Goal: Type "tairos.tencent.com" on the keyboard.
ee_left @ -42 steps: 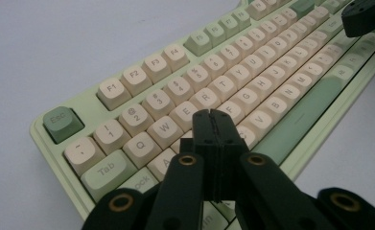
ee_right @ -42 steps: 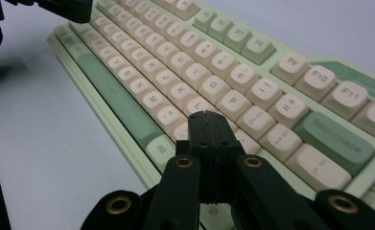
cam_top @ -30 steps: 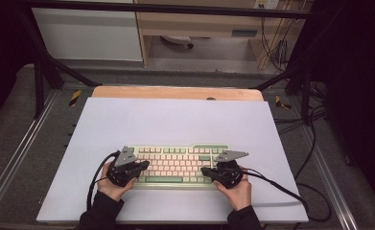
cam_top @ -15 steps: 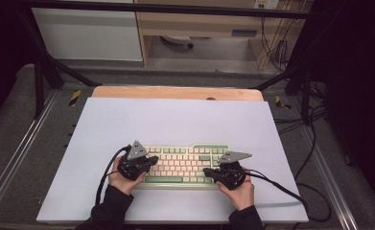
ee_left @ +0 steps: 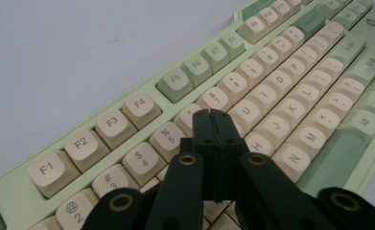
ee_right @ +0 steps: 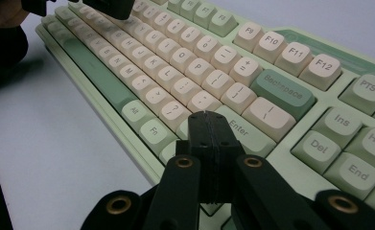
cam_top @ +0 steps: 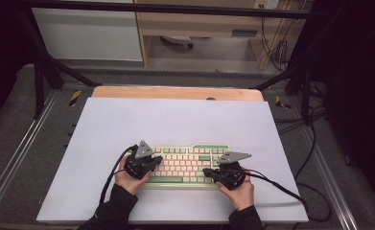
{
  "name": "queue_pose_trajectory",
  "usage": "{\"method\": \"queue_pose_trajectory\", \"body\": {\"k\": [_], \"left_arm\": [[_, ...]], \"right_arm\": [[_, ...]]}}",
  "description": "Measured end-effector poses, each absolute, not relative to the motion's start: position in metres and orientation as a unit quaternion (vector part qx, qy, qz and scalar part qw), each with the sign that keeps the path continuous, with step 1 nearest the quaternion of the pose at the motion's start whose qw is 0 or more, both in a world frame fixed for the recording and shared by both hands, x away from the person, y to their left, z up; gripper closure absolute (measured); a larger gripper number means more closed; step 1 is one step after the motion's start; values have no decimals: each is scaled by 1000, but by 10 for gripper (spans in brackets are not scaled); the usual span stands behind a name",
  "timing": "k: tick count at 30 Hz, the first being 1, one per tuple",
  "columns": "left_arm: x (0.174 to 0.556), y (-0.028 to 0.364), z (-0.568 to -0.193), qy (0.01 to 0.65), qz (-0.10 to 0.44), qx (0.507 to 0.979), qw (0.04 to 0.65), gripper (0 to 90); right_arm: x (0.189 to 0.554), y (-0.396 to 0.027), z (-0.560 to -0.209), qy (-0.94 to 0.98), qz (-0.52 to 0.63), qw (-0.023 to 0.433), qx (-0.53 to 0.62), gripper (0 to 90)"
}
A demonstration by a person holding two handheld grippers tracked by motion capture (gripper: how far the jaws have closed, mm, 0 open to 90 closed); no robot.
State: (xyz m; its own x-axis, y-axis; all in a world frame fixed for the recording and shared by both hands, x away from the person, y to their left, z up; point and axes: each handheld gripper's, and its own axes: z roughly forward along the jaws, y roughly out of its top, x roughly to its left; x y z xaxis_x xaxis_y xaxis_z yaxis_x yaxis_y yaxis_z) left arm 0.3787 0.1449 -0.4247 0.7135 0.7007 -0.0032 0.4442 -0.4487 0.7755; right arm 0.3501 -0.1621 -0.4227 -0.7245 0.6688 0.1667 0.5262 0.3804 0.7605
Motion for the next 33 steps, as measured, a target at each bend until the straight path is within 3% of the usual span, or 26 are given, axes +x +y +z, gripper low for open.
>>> {"method": "queue_pose_trajectory", "body": {"k": [33], "left_arm": [[364, 159, -419, 329, 158, 836, 409, 898]], "right_arm": [[349, -164, -421, 824, 426, 84, 363, 900]]}}
